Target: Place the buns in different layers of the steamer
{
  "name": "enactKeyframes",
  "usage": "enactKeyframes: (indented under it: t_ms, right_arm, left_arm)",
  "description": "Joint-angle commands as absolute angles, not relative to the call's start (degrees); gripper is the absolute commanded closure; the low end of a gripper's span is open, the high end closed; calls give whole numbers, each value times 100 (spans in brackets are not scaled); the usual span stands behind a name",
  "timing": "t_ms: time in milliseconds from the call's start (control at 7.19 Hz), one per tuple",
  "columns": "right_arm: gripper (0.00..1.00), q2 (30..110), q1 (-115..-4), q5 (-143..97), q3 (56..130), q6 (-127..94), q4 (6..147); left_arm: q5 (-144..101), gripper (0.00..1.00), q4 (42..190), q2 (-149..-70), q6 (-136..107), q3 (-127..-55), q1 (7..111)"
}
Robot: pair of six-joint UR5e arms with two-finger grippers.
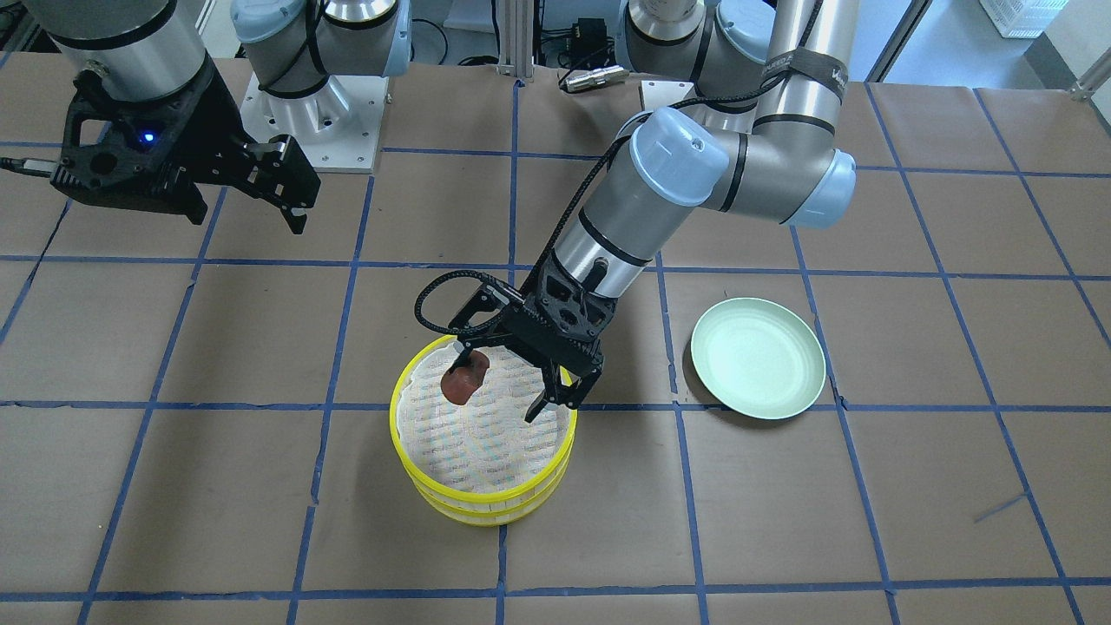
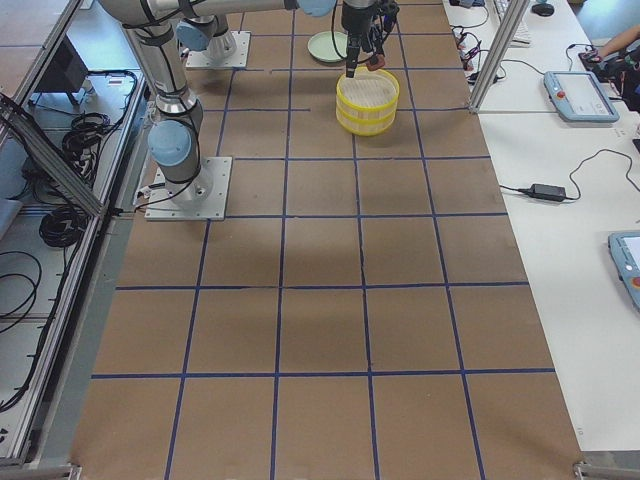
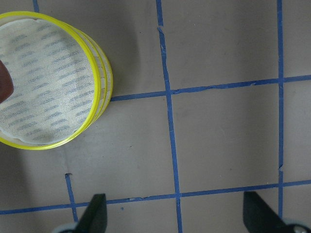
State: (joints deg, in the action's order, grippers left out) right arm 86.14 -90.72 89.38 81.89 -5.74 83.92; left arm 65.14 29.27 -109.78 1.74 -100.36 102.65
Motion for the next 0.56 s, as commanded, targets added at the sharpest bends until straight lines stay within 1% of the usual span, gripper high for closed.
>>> enactKeyframes:
  t_ms: [0,278,417]
  right_arm:
    - [0,8613,-9097,8947,8226,-379,8367]
    - [0,8631,-9105,8956,8235,-308,8358]
    - [0,8622,-9105,8956,8235,-316,8385]
  left_arm:
    - [6521,0,2927,-10978,184,-10055,10266]
    - [6521,0,2918,-10978,185,-10151,10318]
    - [6521,0,2918,-10891,454,-10030,10301]
